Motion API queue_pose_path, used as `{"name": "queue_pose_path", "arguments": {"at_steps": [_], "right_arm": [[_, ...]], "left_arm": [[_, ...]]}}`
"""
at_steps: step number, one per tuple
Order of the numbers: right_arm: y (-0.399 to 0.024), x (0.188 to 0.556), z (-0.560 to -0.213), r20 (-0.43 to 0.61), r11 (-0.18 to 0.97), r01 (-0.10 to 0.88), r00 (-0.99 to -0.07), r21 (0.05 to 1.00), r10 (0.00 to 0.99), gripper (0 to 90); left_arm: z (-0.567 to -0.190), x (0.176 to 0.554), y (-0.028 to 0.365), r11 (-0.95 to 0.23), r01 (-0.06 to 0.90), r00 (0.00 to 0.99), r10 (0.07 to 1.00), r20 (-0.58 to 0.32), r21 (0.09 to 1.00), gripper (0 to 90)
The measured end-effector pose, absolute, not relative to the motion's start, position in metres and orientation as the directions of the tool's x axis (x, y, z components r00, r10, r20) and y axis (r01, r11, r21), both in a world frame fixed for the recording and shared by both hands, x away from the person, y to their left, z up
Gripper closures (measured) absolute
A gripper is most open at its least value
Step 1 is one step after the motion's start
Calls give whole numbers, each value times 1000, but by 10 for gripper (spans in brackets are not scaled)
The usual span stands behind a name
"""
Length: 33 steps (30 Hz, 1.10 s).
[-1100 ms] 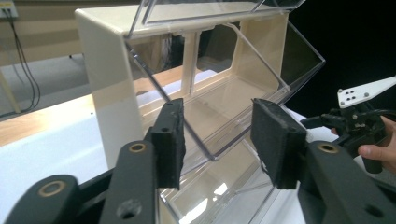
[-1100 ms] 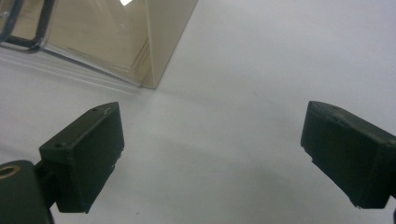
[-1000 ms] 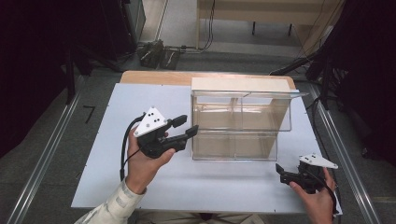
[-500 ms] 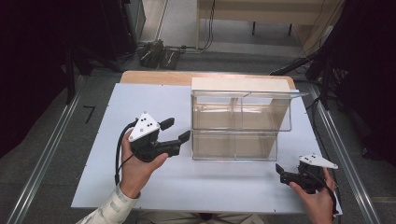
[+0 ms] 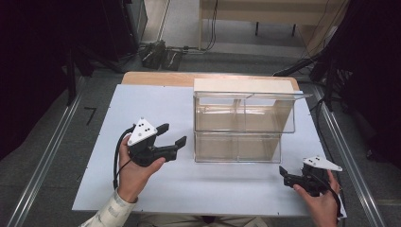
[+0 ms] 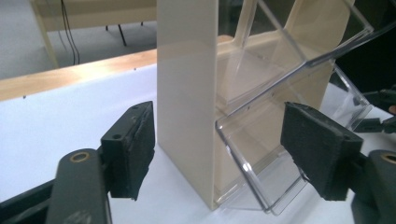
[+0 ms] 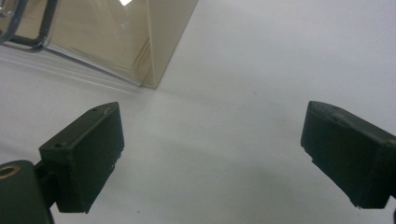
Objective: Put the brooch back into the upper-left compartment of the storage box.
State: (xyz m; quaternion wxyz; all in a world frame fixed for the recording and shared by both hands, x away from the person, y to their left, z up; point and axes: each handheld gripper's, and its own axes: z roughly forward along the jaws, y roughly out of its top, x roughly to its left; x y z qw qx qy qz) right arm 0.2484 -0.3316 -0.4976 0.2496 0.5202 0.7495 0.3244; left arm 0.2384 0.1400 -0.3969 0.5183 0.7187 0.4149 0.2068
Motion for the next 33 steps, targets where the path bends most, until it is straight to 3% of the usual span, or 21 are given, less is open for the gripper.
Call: {"name": "queue_pose_path", "arguments": {"at_steps": [33], "right_arm": [[-331, 248, -498, -35, 250, 618, -338, 745, 941, 45]], "left_arm": [[-441, 234, 175, -119, 484, 468, 872, -142, 867, 210]]}}
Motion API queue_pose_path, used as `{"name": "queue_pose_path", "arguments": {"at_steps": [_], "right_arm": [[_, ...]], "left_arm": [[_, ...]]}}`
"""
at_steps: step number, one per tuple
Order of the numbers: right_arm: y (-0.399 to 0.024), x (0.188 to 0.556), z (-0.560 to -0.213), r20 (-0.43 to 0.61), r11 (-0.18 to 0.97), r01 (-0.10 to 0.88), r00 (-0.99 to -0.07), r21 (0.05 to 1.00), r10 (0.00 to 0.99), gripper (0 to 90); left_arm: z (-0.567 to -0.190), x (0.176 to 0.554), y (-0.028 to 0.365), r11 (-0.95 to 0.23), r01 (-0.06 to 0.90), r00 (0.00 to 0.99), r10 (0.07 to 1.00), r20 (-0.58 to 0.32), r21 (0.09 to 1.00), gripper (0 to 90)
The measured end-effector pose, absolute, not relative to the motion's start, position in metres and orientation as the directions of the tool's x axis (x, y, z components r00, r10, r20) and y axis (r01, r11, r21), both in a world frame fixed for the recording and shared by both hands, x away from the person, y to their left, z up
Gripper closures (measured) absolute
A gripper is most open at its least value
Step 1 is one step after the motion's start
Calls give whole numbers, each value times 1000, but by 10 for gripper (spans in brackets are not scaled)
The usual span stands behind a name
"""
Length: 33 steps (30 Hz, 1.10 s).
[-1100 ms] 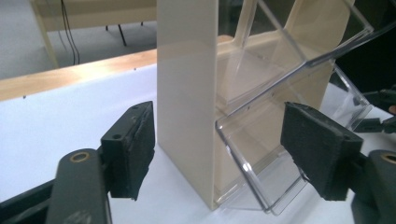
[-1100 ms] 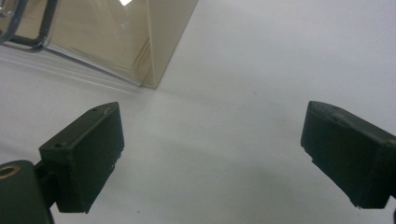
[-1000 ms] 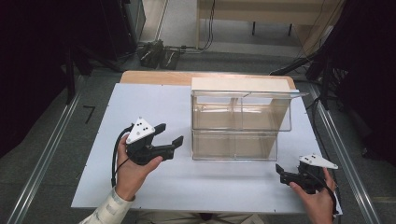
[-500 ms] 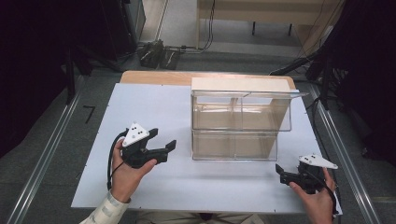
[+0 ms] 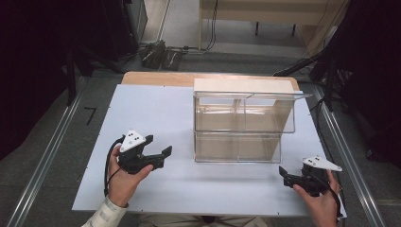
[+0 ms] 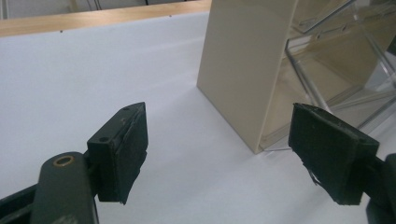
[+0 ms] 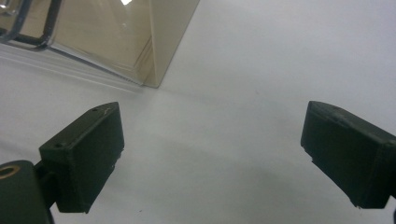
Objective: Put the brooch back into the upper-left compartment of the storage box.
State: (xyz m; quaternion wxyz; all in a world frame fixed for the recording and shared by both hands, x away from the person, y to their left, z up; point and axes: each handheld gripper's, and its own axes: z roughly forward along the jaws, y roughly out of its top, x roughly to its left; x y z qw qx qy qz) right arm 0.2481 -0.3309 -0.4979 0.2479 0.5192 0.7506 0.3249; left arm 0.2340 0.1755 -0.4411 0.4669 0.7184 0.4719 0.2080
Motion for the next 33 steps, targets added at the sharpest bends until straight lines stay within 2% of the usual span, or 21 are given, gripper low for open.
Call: {"name": "queue_pose_path", "arguments": {"at_steps": [33], "right_arm": [[-332, 246, -497, -36, 256, 618, -345, 743, 938, 46]], "left_arm": [[-482, 216, 237, -52, 587, 298, 942, -156, 808, 194]]}}
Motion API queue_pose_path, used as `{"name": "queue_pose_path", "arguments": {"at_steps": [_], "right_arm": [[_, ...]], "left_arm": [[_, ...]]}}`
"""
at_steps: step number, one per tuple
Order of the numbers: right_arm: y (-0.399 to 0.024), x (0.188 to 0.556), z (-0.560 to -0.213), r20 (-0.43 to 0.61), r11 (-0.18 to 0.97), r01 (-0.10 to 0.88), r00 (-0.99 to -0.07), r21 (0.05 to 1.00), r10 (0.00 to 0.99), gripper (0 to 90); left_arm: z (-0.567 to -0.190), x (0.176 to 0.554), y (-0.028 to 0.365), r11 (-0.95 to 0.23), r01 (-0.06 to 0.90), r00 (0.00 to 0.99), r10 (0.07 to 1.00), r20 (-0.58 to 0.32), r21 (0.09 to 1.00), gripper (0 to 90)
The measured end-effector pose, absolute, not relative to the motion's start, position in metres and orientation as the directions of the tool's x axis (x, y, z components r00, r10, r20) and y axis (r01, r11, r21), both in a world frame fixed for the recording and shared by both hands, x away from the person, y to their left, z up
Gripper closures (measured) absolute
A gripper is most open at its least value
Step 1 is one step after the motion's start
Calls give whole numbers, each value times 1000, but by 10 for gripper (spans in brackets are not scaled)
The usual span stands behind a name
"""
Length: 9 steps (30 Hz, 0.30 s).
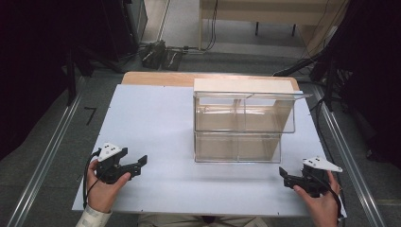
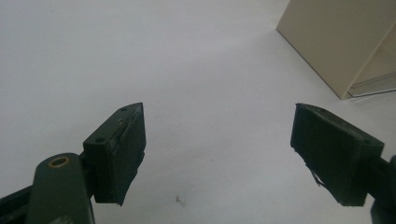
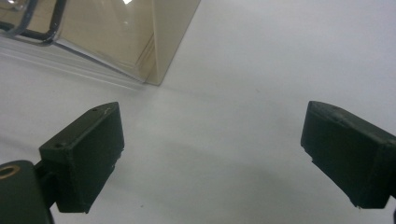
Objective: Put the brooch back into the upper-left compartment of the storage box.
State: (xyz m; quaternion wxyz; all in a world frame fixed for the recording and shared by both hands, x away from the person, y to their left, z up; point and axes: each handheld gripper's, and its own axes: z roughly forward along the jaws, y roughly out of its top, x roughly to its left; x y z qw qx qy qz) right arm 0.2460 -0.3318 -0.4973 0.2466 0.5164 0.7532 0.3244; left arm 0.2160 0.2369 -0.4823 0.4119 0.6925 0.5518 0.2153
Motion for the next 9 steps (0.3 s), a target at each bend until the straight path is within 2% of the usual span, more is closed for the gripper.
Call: {"name": "queue_pose_path", "arguments": {"at_steps": [9], "right_arm": [[-332, 246, -498, -35, 256, 623, -344, 739, 938, 45]], "left_arm": [[-489, 211, 251, -16, 593, 244, 956, -160, 805, 185]]}}
